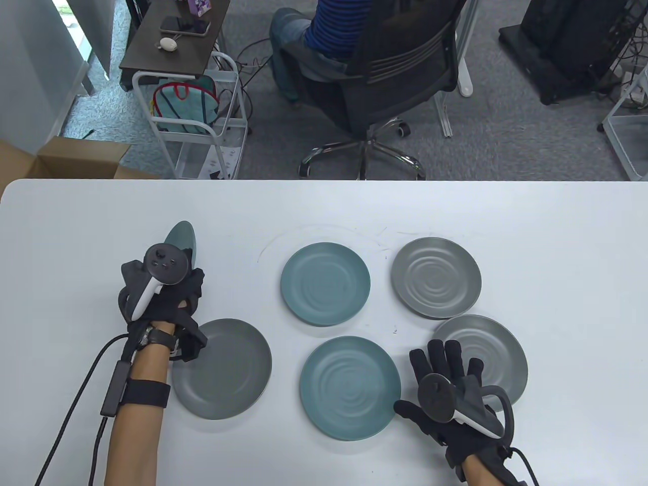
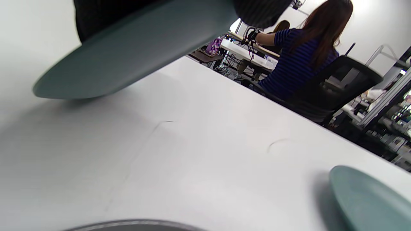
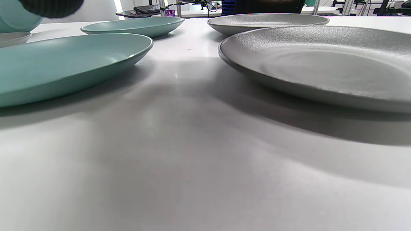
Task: Flip plate to back facing up
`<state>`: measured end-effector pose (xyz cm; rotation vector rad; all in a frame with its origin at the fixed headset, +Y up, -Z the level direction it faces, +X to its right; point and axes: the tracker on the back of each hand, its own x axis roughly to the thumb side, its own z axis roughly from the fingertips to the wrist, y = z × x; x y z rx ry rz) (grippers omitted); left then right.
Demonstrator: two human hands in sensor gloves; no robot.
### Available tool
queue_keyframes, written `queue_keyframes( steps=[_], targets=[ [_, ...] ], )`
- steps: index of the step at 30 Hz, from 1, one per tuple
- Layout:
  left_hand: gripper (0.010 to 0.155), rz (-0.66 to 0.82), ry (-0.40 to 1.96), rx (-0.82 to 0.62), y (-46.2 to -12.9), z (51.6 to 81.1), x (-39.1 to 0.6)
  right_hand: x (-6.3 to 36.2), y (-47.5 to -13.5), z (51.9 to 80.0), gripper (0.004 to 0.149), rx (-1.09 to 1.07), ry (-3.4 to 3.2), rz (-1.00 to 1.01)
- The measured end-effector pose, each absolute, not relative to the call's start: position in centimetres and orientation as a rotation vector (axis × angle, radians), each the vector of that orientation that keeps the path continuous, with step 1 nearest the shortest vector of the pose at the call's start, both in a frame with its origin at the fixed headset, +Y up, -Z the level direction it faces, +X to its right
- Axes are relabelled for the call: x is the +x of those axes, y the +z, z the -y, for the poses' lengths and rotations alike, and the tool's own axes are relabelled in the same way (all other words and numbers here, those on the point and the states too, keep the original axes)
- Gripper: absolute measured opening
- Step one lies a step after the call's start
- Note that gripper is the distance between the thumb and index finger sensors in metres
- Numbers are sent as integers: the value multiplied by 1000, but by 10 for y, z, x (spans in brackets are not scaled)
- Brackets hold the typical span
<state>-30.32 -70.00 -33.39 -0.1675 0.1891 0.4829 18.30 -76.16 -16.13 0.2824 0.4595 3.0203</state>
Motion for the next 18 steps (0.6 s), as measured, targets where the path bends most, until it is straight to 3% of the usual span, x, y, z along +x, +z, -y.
queue_keyframes(
  steps=[12,18],
  targets=[
    [60,-229,975,-113,-330,691,-327,182,-161,762,94,295,3009,-459],
    [60,-282,1087,-83,-329,694,-342,182,-161,762,94,301,3005,-462]
  ],
)
